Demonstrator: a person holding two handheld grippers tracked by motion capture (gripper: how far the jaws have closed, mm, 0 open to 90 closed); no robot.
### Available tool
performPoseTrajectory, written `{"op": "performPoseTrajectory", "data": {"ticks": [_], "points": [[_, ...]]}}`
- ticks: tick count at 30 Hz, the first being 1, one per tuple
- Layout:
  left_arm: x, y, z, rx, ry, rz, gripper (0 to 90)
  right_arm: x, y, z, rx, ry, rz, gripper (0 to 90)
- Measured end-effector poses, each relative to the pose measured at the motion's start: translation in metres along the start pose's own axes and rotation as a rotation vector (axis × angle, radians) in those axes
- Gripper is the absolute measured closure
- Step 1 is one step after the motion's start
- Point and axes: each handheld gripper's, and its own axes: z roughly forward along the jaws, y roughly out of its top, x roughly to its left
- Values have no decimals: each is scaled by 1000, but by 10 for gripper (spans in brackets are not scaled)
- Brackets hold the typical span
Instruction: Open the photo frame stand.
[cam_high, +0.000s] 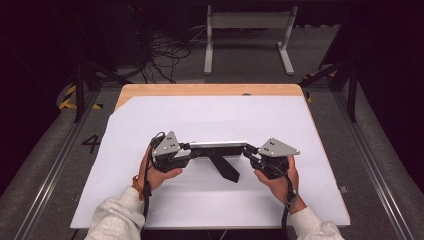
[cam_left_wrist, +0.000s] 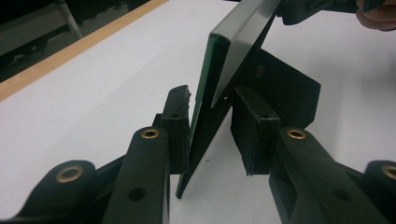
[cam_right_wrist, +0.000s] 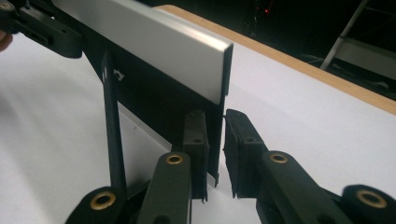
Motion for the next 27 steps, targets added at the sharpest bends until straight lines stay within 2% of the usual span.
{"op": "performPoseTrajectory", "data": {"ticks": [27], "points": [[-1,1,-3,3,-9,-1,726,1,3,3,-12,-14,-1,790]]}}
